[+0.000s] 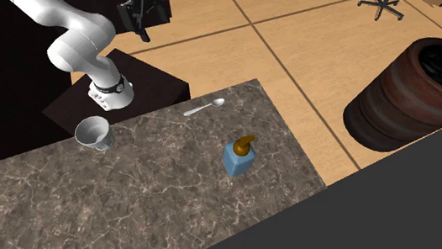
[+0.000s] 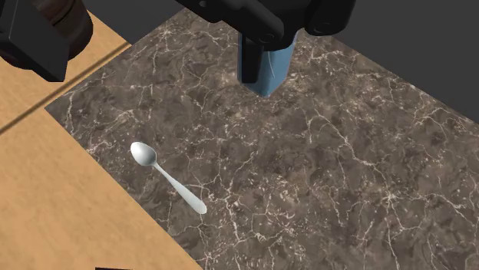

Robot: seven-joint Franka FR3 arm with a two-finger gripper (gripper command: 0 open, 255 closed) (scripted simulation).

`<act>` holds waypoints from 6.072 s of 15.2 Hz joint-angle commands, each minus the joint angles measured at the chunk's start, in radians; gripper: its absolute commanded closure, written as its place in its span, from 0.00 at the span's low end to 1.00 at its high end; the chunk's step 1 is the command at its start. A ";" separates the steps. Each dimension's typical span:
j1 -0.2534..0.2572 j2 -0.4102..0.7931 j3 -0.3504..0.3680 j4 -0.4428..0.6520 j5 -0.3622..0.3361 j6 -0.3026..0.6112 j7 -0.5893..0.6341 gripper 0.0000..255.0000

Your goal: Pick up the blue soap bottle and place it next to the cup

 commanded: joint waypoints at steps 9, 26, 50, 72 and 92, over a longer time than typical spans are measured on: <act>-0.017 0.234 -0.042 0.012 -0.027 0.223 -0.070 0.00; -0.040 0.842 -0.108 0.329 -0.021 0.518 -0.208 0.00; -0.047 1.021 -0.111 0.406 -0.006 0.621 -0.236 1.00; -0.047 0.972 -0.113 0.573 -0.013 0.405 -0.227 1.00; -0.065 0.926 -0.126 0.763 -0.011 0.168 -0.249 1.00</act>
